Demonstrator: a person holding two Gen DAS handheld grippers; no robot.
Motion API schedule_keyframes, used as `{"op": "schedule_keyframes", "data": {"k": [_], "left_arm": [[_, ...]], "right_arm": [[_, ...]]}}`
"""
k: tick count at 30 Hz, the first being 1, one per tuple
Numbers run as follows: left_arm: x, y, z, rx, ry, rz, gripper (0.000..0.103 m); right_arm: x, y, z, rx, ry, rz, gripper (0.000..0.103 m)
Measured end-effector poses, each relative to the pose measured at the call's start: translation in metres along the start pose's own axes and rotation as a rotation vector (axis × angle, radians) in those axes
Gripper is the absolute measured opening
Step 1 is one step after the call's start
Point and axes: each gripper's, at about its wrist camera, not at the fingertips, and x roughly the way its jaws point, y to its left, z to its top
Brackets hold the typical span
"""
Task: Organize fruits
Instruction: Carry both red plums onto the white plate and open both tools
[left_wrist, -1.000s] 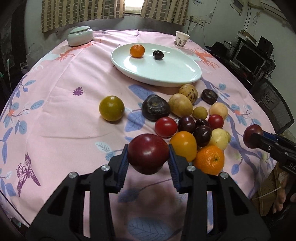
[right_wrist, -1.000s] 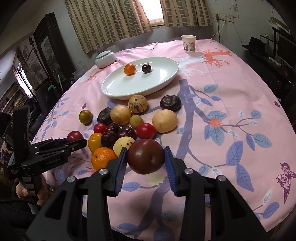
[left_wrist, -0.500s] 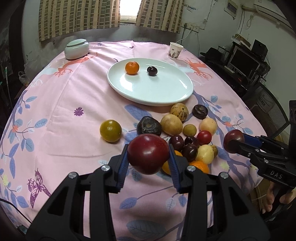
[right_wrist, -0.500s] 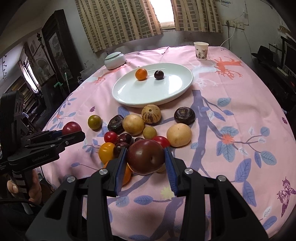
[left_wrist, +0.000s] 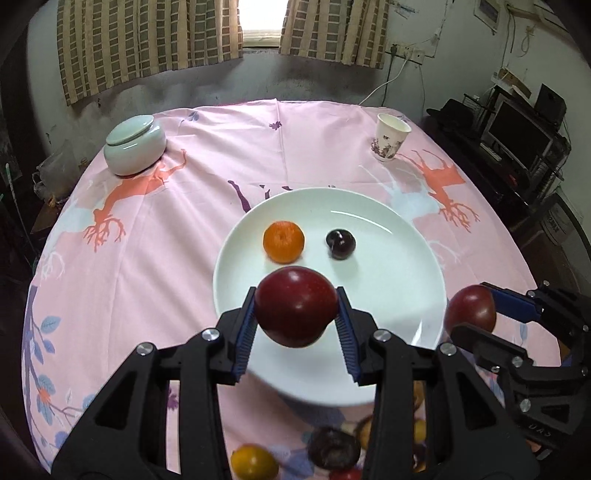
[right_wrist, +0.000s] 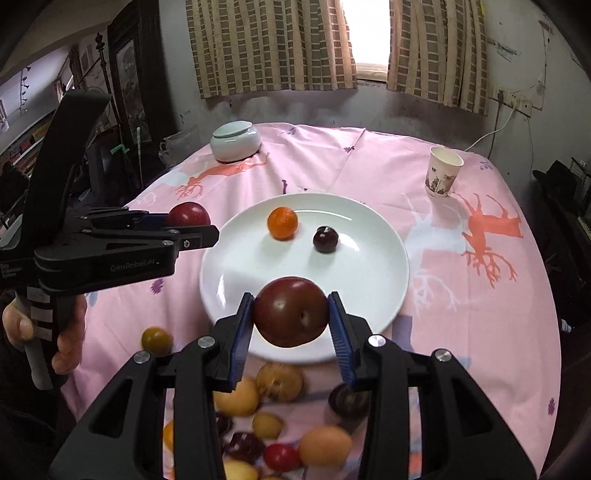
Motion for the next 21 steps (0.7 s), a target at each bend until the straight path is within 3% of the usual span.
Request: {"op": "schedule_keyframes", "data": {"k": [4,8,18,20,21], "left_arm": [[0.047,-0.004,0.025,-0.026,0.071,-0.031,0.041],[0.079,-0.008,0.031,-0.032,0.115,-0.039,0.041],[0.103,-0.016,0.039,-0.011,0.128,-0.031,0.042],[0.101,-0.017,0.040,-0.013,0.125,-0.027,0.045],[0.097,-0.017,0.041,-0.016,0.118,-0.032,0.055]], "right_arm": [[0.059,-0.028,0.028,0.030,0.066,-0.013,0.041],[0.094,-0.052,0.031,0.076,0.128,-0.002,0.041],[0.115,-0.060,0.028,0.072,0.148,0.003,0.041],[0.116,-0.058,0.028,0.050,0.146,-0.007,0.049],[0.113,-0.056,0.029,0.036,0.131,-0.025,0.065]]}}
